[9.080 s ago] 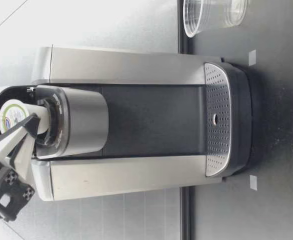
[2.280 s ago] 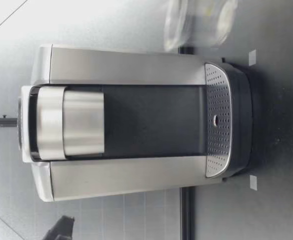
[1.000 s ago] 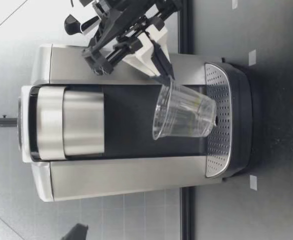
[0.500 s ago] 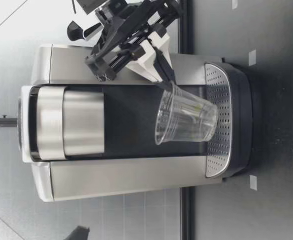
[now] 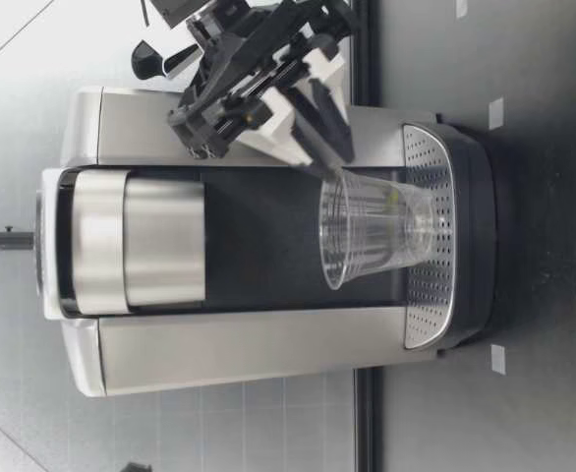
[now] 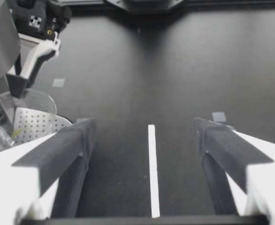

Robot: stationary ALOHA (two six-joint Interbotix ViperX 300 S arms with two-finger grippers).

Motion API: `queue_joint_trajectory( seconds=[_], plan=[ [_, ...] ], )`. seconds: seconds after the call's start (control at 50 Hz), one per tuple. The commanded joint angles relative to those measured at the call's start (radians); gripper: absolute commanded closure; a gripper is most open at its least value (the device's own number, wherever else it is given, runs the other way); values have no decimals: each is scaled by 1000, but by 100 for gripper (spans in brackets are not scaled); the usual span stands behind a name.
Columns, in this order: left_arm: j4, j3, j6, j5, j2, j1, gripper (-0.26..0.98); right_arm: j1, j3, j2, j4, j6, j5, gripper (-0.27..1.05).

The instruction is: Place the coffee capsule inside the capsule container, then place the cup onto the center of the cup tray, then push the 'Hot Water' and 'Travel Mug' buttons.

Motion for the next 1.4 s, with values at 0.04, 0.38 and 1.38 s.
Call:
queue_joint_trajectory(
  seconds=[0.04,0.38,1.38],
  plan=[
    [-2,-11,0,-6,-3,3,2,-6,-23,-25,-2,-3,-6,27],
    [-2,-11,0,0,-2,2,2,-6,43,-143,-15,-6,26,27],
    [-126,-64,2,-138,35,21,29,281,186,-508,-607,-377,-275,28]
  ],
)
